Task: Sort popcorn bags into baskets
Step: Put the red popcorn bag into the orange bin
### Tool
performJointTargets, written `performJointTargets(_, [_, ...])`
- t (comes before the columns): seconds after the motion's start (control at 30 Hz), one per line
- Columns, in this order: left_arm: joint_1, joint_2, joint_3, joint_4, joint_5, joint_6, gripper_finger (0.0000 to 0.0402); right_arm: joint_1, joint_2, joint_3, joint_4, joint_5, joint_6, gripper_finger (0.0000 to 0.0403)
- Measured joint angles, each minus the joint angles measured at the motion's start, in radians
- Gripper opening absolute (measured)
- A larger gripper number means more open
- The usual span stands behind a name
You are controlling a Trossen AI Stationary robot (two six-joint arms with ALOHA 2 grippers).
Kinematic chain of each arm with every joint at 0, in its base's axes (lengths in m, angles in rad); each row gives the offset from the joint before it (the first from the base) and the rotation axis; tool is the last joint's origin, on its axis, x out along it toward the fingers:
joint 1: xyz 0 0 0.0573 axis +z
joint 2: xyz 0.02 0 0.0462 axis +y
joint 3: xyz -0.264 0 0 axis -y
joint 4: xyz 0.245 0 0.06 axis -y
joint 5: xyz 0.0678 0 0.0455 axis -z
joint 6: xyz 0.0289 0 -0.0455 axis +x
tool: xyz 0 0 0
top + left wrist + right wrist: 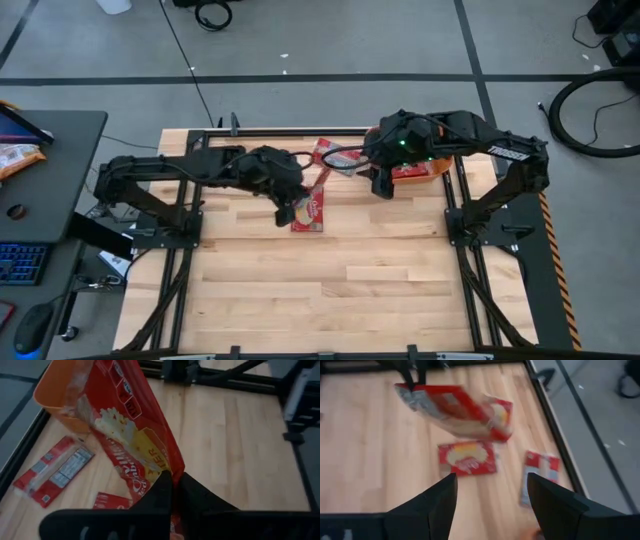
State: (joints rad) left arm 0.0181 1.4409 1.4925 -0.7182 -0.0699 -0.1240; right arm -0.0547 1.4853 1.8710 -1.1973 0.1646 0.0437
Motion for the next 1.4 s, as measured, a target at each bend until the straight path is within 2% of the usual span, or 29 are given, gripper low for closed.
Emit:
performJointTargets(0.17, [0.002, 0.077, 0.000, 0.031, -0.051, 0.005, 0.0018, -0.007, -0.019, 0.007, -0.108, 0.051, -0.010, 0.0244])
performJointTargets(0.33, [0.013, 0.145, 0.000, 0.033, -0.015, 0.047, 0.0018, -0.010, -0.037, 0.007, -0.171, 0.050, 0.021, 0.0244])
performJointTargets(0.5, [0.052, 0.165, -0.001, 0.069, 0.035, 0.062, 0.0018, -0.022, -0.033, 0.007, -0.225, -0.052, 0.032, 0.0244])
performJointTargets(0.73, [0.081, 0.155, -0.001, 0.185, 0.040, 0.162, 0.0018, -0.044, -0.035, 0.006, -0.220, -0.078, -0.053, 0.0244])
performJointTargets(0.93, [0.081, 0.155, -0.001, 0.255, 0.020, 0.285, 0.0018, -0.046, -0.063, 0.007, -0.108, -0.096, -0.176, 0.0244])
performJointTargets(1.07, [0.083, 0.154, -0.001, 0.265, 0.019, 0.319, 0.0018, -0.048, -0.064, 0.007, -0.083, -0.110, -0.323, 0.0244])
performJointTargets(1.4, [0.083, 0.154, -0.001, 0.354, 0.019, 0.449, 0.0018, -0.093, -0.003, 0.007, -0.007, -0.063, -0.526, 0.0217])
